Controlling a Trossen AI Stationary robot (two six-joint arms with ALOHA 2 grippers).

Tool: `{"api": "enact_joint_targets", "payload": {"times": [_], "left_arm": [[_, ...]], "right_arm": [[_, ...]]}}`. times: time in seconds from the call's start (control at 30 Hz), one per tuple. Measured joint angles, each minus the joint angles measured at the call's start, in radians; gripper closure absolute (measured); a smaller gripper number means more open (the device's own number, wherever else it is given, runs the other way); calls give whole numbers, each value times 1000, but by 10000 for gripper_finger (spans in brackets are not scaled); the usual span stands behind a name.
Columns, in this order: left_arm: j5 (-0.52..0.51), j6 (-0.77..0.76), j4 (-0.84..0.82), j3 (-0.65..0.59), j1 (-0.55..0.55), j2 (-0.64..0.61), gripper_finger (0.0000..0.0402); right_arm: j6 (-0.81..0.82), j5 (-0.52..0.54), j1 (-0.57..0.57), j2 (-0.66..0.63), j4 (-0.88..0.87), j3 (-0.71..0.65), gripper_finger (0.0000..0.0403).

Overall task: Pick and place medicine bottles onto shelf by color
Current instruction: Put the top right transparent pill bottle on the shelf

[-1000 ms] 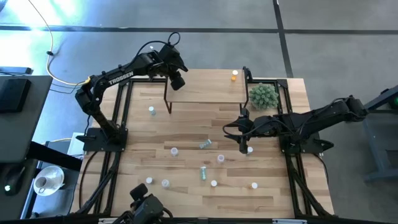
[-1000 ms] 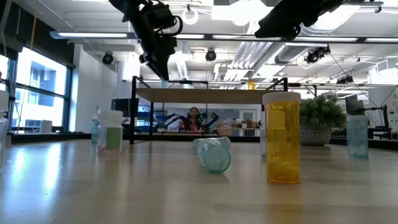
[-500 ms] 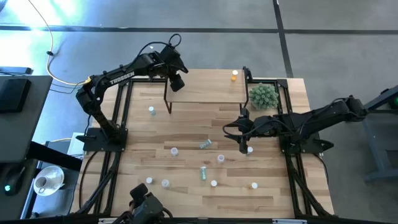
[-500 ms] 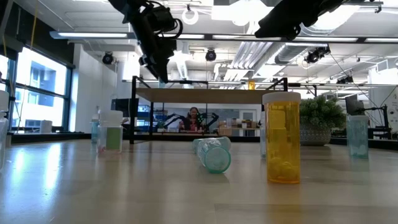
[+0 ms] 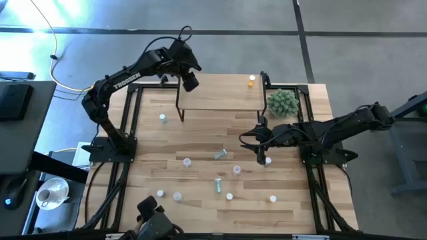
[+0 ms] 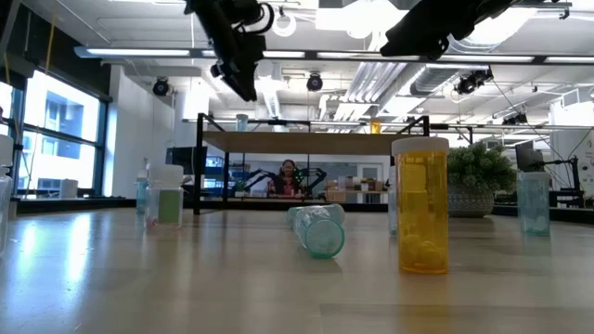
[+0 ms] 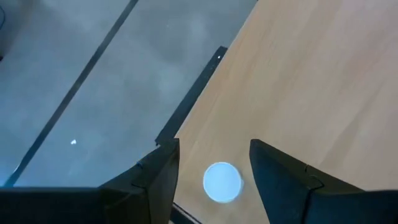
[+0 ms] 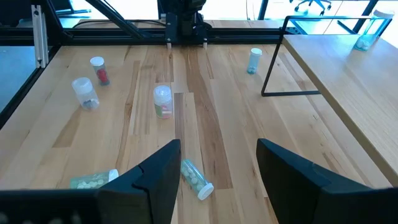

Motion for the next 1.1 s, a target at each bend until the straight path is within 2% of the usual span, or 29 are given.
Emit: {"api": "enact_joint_targets", "payload": {"times": [0.17,0.37,0.53,0.77,1.1], "left_arm": [[22,0,-45,39,-24,-23,215],[165,-4,-40,8,-61,-104,215],[229,-39,26,-159,-92,-212,215],[226,-102,218,-429,-164,-398,215],[202,-234,418,-722,-329,-615,216]], "right_arm": [[0,0,0,0,0,0,201],[0,0,0,0,0,0,201],[0,-1,0,0,-16,0,201],[-44,-2,0,0,-31,0,201],[-6,-2,-1,0,-41,0,201]]}}
